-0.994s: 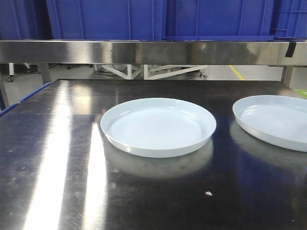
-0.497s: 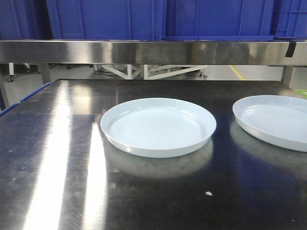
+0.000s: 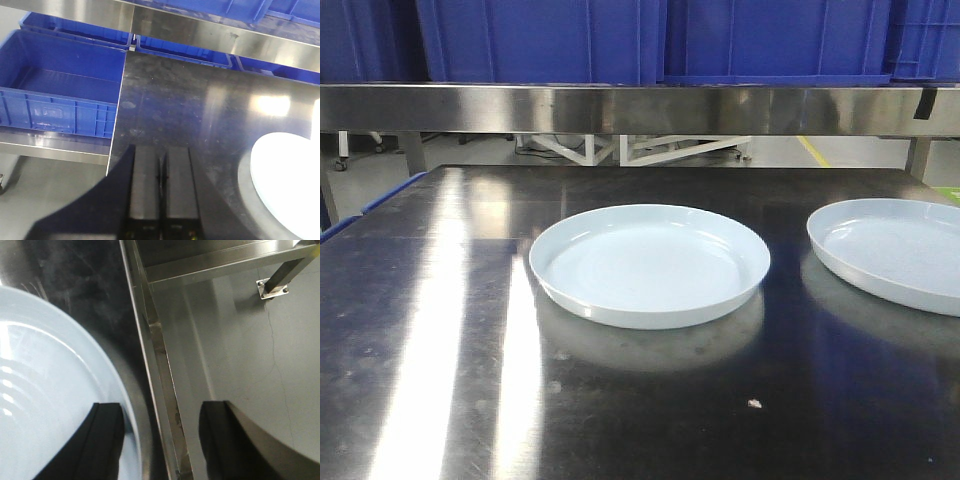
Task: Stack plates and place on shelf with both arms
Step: 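Grasp the plate rim with the right gripper and lift it, then lower the held plate onto the center plate and open right gripper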
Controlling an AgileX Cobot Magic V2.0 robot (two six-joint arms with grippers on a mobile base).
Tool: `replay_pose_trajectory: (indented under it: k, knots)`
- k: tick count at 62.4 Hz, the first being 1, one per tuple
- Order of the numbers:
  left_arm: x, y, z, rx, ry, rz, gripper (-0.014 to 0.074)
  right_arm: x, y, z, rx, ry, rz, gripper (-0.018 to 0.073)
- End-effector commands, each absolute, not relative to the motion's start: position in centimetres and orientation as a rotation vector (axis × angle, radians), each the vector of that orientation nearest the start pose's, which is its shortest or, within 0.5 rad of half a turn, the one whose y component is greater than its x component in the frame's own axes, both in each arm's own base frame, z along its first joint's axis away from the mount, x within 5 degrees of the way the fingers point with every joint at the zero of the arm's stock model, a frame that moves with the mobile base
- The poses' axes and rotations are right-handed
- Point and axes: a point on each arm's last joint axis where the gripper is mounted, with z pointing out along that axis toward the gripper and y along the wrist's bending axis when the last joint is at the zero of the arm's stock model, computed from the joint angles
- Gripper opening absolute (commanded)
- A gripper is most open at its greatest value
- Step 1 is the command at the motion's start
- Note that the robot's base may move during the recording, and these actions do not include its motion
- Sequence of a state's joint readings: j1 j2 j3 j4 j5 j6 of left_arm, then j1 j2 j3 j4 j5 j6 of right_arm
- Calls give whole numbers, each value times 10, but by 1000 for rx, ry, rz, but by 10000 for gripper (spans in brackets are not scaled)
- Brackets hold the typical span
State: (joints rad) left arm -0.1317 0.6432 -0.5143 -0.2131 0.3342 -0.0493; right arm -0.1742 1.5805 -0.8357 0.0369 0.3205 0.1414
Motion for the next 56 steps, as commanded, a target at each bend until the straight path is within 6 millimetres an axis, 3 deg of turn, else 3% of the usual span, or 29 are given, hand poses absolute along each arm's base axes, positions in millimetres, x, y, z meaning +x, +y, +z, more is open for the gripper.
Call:
replay_pose_trajectory:
  k: [1,6,15,19,27,40,56]
  knots:
    - [134,-24,319,-86,1833,-342,101,307,-55,214,420,2401,7,425]
    - [134,-24,319,-86,1833,-342,101,307,-55,214,420,2401,7,321]
    - [134,-24,319,-86,1833,-342,101,307,-55,214,420,2401,7,33]
    - [134,-24,319,-86,1833,-342,101,307,-55,215,420,2398,7,71]
    - [134,-24,319,-86,1833,-342,101,309,-55,228,417,2392,9,55]
    - [134,-24,319,-86,1833,-342,101,308,-55,268,399,2292,10,55]
    - [134,-24,319,-86,1833,-342,101,293,-44,323,412,2113,95,55]
